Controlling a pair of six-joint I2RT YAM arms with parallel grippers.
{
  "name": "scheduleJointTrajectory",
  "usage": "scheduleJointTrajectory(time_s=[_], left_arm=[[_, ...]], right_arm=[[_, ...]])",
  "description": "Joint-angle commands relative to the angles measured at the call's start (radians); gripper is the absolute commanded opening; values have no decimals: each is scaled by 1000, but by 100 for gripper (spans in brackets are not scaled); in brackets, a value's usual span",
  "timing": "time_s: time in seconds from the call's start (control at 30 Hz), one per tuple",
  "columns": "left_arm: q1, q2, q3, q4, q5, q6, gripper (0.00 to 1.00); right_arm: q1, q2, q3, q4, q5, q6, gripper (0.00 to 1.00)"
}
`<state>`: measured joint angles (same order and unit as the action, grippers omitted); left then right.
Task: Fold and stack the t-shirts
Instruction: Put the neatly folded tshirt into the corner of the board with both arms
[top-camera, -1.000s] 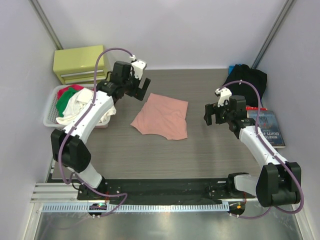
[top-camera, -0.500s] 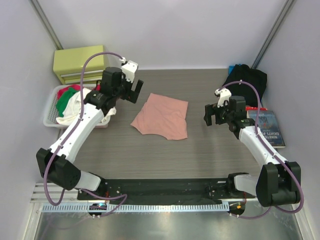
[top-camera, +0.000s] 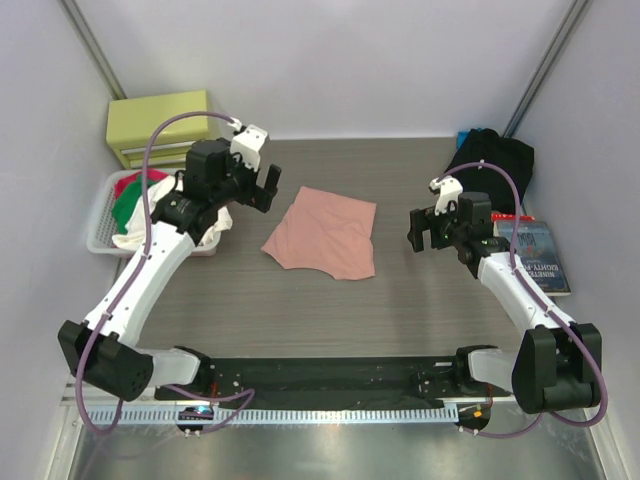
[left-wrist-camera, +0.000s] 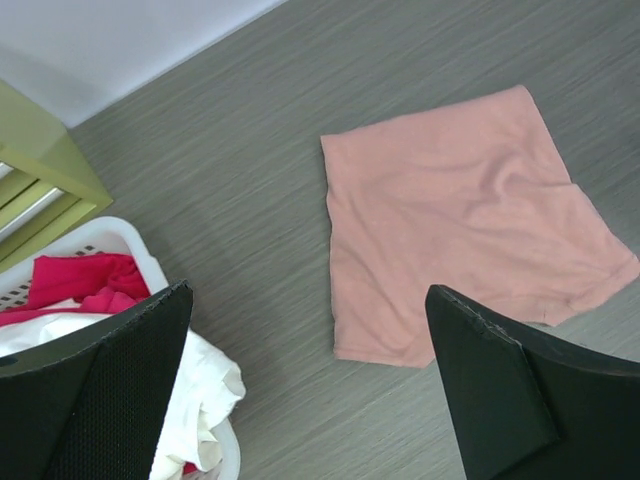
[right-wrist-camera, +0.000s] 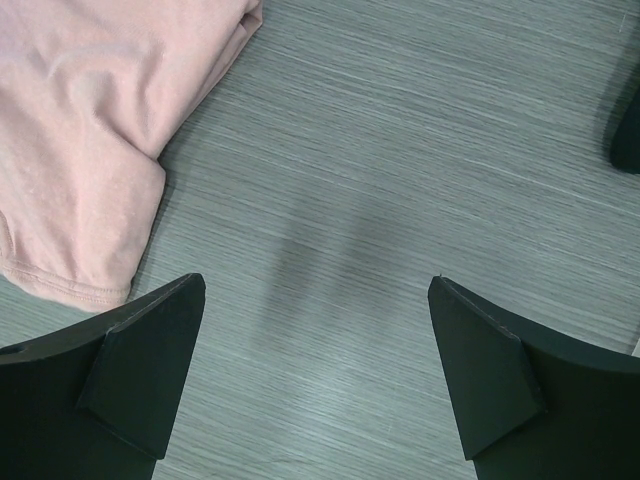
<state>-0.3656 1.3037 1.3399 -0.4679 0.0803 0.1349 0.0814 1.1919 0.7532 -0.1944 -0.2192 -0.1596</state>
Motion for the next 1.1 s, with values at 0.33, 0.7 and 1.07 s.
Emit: scheduleJointTrajectory(time_s=[0.33,0.7,1.07], left_arm=[[30,-90,-111,55,29,31,100],[122,-117,-199,-1,223,5,100],[122,-239,-226,-74,280,17,100]], right_arm=[[3,-28,-5,52,-8,-18,100],[46,-83,-8,21,-42,-12,100],[70,-245,32,-148,-52,-51,96]])
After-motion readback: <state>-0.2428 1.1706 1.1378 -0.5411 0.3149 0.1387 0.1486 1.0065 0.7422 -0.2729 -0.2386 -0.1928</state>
